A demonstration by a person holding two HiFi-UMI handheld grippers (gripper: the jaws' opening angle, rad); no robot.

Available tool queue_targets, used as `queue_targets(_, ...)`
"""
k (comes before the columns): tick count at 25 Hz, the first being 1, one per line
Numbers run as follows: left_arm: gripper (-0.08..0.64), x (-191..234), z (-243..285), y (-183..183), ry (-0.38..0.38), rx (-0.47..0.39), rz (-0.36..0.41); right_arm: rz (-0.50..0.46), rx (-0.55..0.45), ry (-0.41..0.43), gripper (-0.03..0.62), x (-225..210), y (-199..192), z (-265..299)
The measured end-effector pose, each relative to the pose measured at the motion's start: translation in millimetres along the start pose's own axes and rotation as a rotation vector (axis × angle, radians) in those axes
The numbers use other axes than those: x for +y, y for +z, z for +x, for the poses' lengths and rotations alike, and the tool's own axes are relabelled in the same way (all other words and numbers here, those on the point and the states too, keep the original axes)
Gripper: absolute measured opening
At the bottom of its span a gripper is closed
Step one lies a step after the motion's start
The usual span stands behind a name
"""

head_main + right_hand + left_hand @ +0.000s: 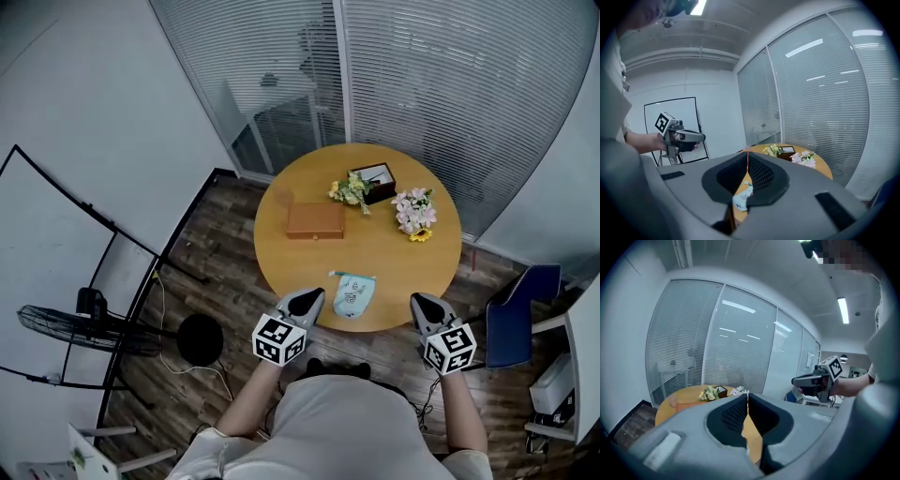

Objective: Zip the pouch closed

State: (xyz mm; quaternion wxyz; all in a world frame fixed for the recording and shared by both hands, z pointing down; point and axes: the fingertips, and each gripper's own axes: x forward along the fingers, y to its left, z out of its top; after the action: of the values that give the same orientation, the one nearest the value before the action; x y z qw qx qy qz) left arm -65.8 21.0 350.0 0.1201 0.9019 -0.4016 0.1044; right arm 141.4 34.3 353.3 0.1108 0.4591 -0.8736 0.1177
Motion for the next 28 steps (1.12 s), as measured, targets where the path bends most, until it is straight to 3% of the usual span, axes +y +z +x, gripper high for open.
queue_targets(11, 0.018, 39, -21, 15, -0.045, -0.019, 0.004, -0.011, -0.045, -0.114, 0.002, 15, 26, 13)
queue_targets(28, 0.018, 53, -9, 17, -0.088, -0.016, -0.008, -0.013, -0.062, -0.137, 0.002, 22, 36, 26)
